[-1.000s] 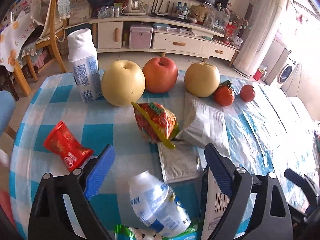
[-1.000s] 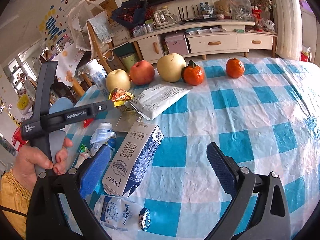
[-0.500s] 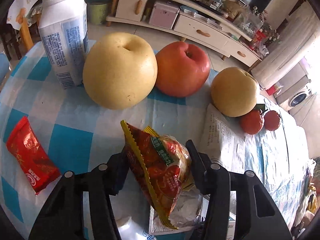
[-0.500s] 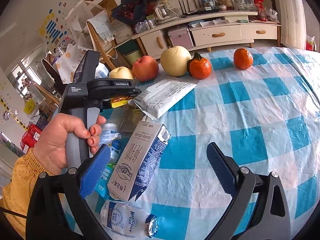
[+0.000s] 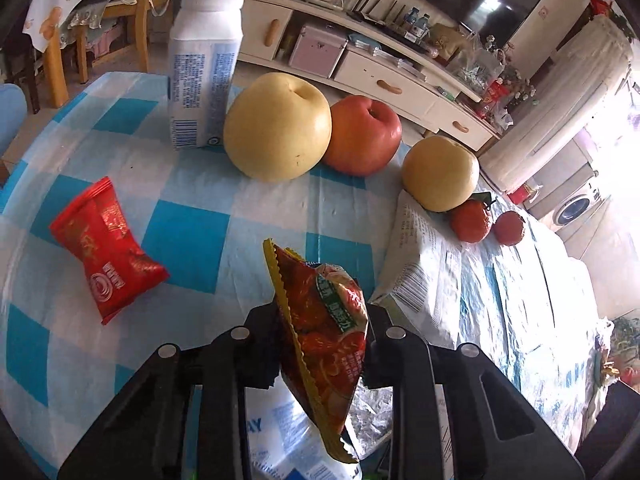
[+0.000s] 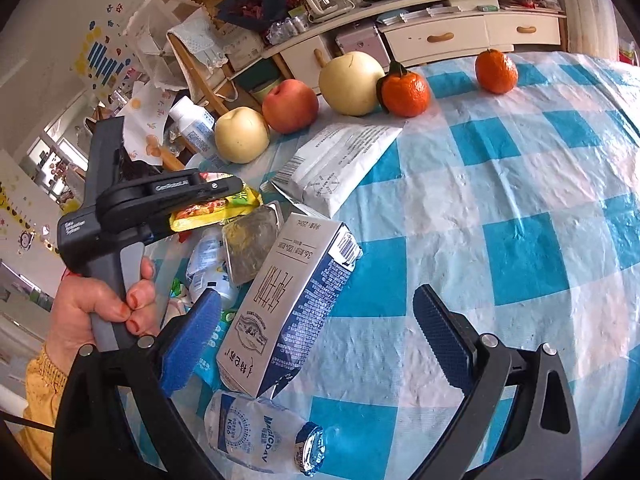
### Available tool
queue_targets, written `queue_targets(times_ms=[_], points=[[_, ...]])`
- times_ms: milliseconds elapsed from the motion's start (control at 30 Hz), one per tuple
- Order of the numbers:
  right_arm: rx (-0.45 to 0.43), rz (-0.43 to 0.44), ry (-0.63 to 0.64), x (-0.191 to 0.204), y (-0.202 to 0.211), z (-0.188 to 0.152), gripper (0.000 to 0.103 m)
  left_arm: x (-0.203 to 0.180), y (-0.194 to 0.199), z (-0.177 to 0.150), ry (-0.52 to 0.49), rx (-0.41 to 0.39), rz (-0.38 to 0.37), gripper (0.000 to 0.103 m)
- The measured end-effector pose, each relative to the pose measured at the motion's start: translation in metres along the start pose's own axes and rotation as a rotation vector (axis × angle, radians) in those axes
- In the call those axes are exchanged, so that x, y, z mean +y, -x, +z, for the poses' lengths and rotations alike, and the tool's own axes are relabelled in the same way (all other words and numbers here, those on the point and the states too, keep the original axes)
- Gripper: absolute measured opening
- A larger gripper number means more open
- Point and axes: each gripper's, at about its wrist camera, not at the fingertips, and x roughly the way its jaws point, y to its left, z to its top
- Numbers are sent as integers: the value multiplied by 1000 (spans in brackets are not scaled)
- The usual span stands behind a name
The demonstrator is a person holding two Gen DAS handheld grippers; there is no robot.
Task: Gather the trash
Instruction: 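Hold the snack bag in the left gripper while the right gripper grasps the white milk carton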
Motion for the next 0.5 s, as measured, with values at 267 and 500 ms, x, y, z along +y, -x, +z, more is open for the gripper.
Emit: queue_targets(times_ms=[267,500], points=[[43,34,-3,5,-19,-6,81,14,50,-18,15,-63,-54,29],[41,29,-4,7,-26,-9,81,27,87,-43,19,-101,-55,29]])
